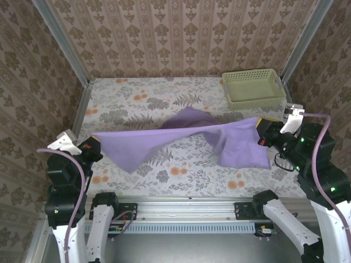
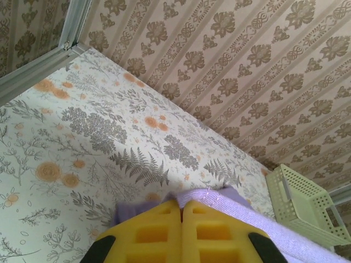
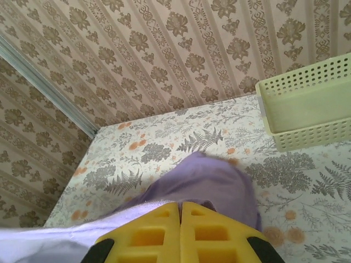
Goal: Fold the inside-out t-shirt
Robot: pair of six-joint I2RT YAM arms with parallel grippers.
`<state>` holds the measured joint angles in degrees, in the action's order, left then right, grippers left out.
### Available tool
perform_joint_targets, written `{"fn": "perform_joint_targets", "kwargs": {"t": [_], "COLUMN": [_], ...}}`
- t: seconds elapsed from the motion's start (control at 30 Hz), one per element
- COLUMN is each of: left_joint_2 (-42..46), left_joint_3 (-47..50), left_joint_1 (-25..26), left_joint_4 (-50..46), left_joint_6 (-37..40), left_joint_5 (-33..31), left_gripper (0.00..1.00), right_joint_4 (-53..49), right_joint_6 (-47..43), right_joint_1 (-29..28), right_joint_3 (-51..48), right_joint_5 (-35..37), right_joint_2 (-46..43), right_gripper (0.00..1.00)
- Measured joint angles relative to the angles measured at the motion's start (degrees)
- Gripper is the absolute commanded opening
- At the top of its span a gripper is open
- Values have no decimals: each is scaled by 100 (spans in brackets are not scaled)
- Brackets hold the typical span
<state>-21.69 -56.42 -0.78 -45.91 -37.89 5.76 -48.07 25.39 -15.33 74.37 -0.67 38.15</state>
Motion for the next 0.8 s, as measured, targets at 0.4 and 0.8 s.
{"fn": "perform_joint_targets", "kwargs": {"t": [0.4,0.8], "left_joint_2": [-4030,-7436], "left_joint_3": [323,-4913], "left_joint_1": [4,-691], "left_joint_4": [903,1228], "left_joint_6": [-2,-4], "left_joint_5": [197,800], "left_gripper": [0,0], "right_joint_4": [715,852], "right_joint_6": [-264,-901], "right_joint_1": [0,170], "right_joint_3": [-612,5702], "right_joint_5": [114,529], "right_joint_2": [2833,6640], "right_gripper": [0,0]}}
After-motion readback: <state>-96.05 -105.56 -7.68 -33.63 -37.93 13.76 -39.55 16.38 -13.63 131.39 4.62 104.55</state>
